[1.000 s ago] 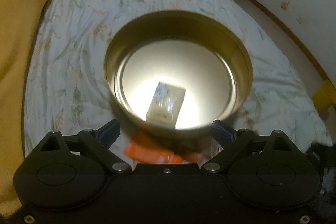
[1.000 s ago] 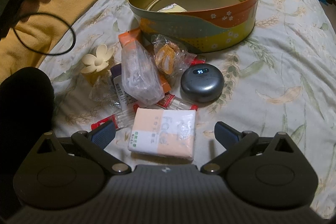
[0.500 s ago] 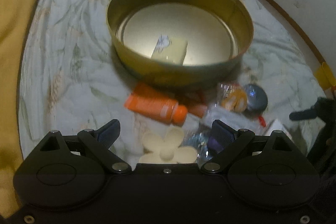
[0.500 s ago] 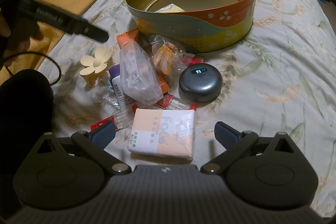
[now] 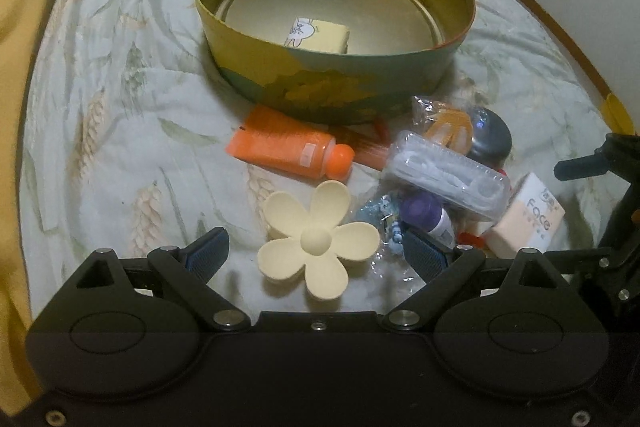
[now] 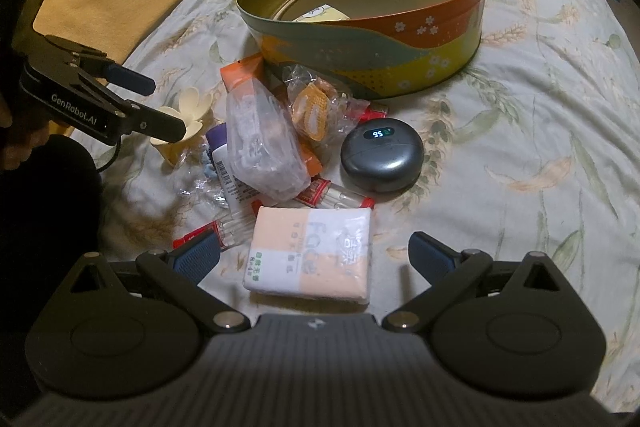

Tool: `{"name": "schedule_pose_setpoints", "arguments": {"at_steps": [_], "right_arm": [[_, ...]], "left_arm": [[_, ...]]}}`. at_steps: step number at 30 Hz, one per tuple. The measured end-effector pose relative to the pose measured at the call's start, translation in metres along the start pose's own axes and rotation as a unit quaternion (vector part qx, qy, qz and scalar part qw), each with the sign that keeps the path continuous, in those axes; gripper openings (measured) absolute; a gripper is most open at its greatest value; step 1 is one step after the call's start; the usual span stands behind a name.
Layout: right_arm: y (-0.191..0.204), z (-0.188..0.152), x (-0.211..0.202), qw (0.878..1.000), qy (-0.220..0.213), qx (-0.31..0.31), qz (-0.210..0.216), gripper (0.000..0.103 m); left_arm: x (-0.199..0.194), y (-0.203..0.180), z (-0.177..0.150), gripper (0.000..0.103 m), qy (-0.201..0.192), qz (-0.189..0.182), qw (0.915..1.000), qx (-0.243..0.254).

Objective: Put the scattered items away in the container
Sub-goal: 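Lower the right gripper onto the pink 'face' tissue pack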

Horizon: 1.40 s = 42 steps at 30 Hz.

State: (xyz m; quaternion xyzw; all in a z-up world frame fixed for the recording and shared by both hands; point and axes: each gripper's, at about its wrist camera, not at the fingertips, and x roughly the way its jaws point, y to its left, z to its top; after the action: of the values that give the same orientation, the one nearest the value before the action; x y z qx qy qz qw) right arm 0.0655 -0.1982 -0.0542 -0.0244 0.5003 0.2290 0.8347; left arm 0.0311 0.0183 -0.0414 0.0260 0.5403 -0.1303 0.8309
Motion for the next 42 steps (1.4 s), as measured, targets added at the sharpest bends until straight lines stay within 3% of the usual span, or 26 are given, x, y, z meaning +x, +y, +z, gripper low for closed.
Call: {"name": "schedule_pose_setpoints", "arguments": {"at_steps": [18,28,32,42], "right_arm": [[0.004,0.000,0.006,1.000,-0.004,0.004,-0.017,0.101],[0.005,-0.001,0.016,0.999,0.023,0.007,-0.026,0.085],[0.006,-0.002,0.019,0.999,0.029,0.006,-0.020,0.073],[0.004,-0.001,0.013,1.000,0.015,0.015,-0.020,0.069]], "left_arm": [[0.000,-0.001,-0.032,0.097,-0.014,0.003,0.9999,0.001],[-0.005,-0.012,-0.042,0.097,-0.022,-0.012,0.9997,0.005],[-0.001,-0.001,-0.039,0.097,-0.016,-0.021,0.9993,-0.028],[0.005,0.003,-0.039,0.097,-0.027,-0.038,0.9973,-0.056]]}}
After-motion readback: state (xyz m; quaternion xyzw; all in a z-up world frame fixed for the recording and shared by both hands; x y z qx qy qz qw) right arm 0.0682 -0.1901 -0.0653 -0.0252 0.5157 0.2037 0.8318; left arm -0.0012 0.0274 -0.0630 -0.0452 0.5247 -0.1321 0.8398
